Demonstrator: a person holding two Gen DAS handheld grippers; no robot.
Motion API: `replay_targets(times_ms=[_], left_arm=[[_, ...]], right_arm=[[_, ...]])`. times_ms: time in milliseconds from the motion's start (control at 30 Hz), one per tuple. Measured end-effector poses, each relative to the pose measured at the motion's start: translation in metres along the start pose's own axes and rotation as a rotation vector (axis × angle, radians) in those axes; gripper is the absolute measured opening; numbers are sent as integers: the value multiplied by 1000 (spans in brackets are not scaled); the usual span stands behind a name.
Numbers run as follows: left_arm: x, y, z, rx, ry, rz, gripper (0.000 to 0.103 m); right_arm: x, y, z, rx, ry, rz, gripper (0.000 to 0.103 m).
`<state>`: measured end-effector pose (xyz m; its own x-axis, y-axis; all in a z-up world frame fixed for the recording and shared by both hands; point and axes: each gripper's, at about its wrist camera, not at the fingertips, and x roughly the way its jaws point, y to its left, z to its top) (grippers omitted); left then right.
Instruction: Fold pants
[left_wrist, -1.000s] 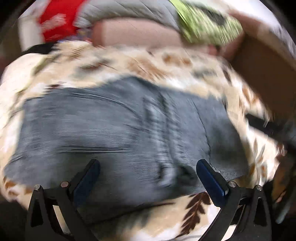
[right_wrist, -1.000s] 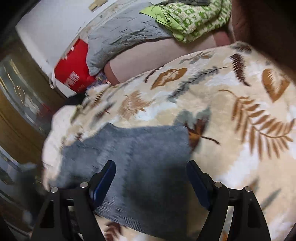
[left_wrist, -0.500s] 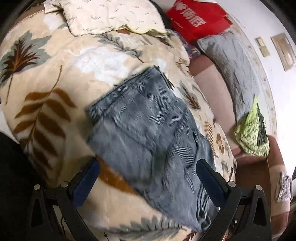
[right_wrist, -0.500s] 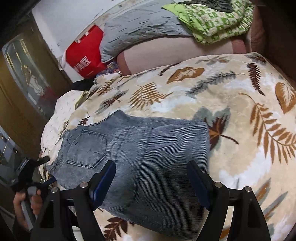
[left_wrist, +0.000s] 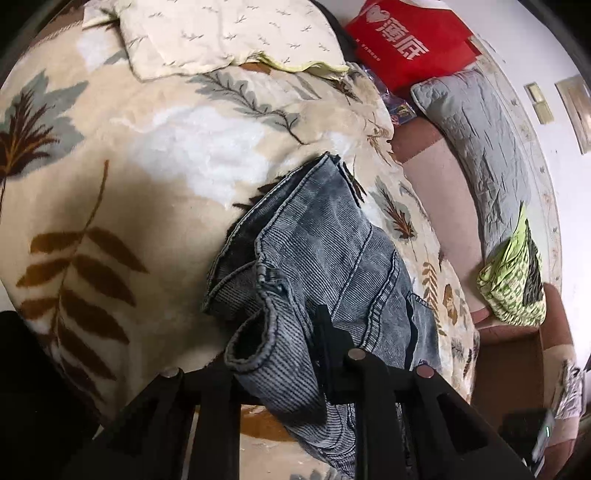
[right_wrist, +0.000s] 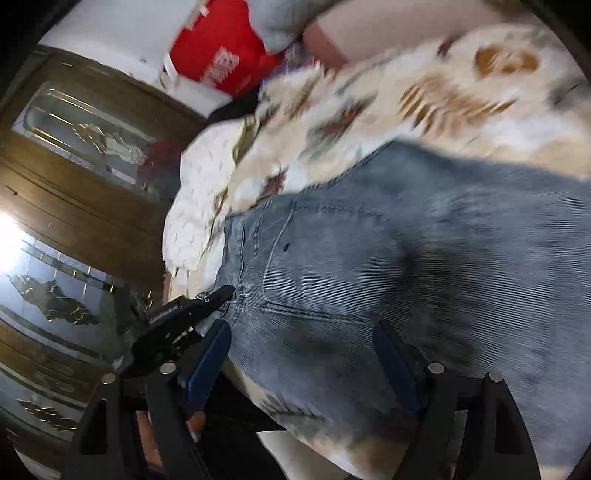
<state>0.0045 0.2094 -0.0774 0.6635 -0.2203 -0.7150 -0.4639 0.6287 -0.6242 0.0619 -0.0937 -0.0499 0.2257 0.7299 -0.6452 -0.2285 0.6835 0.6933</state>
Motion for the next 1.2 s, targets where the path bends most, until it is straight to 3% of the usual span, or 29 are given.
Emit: replay_targets(times_ms=[100,233,300,400,467,533,633,733,767,867,933,1033,1067,1133,1200], left_arm=[[-2,-1,-1,24,-4,19,19],[-6,-5,-4,73,-19,48,19],[-5,-7,-4,88,-23,58,20],[-4,-8,-3,102,-17,65,20],[-4,-8,-3,113,-17,66,20],[-3,-8,-3,111,-12,66,20],[-3,-7,-2,115,-7,60,20],[-3,-6,-1,118,-2,55,20],[-2,-6,-1,118,0,53,20],[-1,-7,1,125,6,52,21],[-2,-5,2,123,11,43,22],[-4,-2,3,115,21,24,26],[-7,-1,3,111,17,19,32],[-18,-3,3,119,-15,24,33],[-39,-8,1,146,-102,24,36]], right_arm=[[45,-10,6,78,136,-75,82],[29,12,13,31,82,-50,83],[27,18,18,8,48,-103,84],[65,7,18,11,164,-174,85],[62,19,19,-15,149,-198,87],[58,32,22,-21,128,-167,87],[56,42,32,-51,74,-238,87],[63,40,47,-9,34,-245,87],[69,37,53,-14,33,-260,87],[101,15,64,-7,141,-334,89],[101,26,66,-49,126,-359,89],[88,45,72,-93,111,-320,89],[79,51,79,-128,91,-346,89],[65,56,89,-176,60,-385,89],[54,52,106,-227,27,-500,89]])
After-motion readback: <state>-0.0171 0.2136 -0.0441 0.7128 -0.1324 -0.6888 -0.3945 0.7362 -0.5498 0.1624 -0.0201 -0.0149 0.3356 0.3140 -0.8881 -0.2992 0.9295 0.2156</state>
